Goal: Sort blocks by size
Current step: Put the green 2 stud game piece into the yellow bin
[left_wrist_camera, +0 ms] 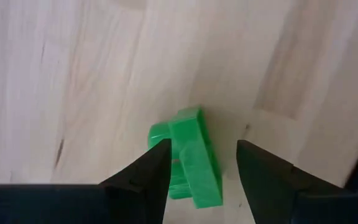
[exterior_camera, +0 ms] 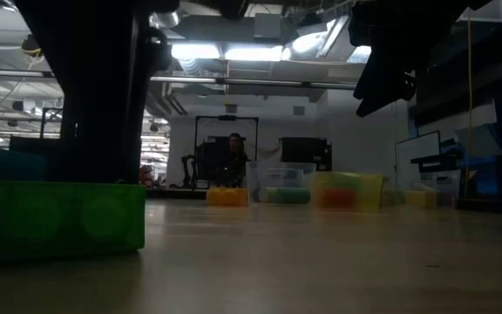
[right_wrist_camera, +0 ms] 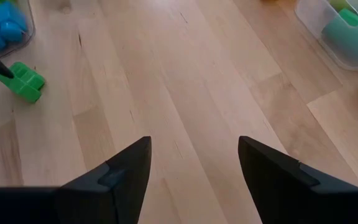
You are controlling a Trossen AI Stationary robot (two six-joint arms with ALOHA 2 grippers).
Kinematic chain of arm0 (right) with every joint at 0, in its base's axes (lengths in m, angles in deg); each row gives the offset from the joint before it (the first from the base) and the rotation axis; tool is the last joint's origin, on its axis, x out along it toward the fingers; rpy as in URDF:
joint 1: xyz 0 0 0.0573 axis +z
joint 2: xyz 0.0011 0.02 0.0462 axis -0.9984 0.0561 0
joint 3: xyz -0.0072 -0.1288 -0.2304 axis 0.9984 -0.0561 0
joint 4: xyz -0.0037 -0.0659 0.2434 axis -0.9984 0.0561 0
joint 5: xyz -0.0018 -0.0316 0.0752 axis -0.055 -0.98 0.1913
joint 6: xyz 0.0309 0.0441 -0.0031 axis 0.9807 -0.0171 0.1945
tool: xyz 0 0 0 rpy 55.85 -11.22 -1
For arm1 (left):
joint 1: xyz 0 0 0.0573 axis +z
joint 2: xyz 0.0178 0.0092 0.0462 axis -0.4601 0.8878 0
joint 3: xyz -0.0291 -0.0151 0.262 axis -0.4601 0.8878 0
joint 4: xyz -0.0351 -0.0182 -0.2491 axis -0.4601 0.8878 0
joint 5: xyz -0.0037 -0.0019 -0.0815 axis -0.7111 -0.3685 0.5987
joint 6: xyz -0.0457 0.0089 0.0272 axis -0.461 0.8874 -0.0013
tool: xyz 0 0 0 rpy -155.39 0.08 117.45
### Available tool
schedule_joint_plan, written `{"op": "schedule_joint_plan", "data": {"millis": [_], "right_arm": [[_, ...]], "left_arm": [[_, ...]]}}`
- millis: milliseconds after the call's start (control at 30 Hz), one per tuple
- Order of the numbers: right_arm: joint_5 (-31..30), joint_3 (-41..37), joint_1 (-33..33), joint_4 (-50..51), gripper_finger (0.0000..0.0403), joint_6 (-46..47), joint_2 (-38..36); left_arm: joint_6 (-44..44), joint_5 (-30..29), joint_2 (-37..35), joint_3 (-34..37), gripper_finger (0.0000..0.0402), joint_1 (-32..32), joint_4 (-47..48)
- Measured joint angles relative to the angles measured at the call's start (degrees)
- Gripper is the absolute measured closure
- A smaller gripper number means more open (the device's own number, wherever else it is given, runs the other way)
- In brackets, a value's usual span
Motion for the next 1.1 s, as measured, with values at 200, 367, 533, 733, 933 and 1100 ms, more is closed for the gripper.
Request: {"op": "schedule_joint_plan", "data": {"millis": [200,367,533,733,933,1100], "right_arm": [[0.00,0.00,0.00,0.03,0.0162,-0.01,0.00],[0.00,0.00,0.00,0.02,0.0162,-0.03,0.00],[0.00,0.00,0.00,0.01,0.0162,-0.04,0.00],[0.00,0.00,0.00,0.02,0.0162,-0.04,0.00],[0.00,0.00,0.00,0.02,0.0162,-0.05,0.00],[0.00,0.00,0.00,0.02,0.0162,-0.11,0.00]], "left_arm": [[-3.47,-0.01,0.00,1.98,0.0235,0.19,0.12],[-3.04,-0.02,0.00,3.41,0.0235,0.19,-2.17],[-3.49,-0.46,-0.22,5.85,0.0235,0.19,-3.22],[-3.70,-0.59,0.01,6.43,0.0235,0.34,-2.68],[1.50,-0.68,0.00,6.44,0.0277,0.47,-2.25],[4.94,-0.67,0.00,6.41,0.0350,0.45,-2.35]]}}
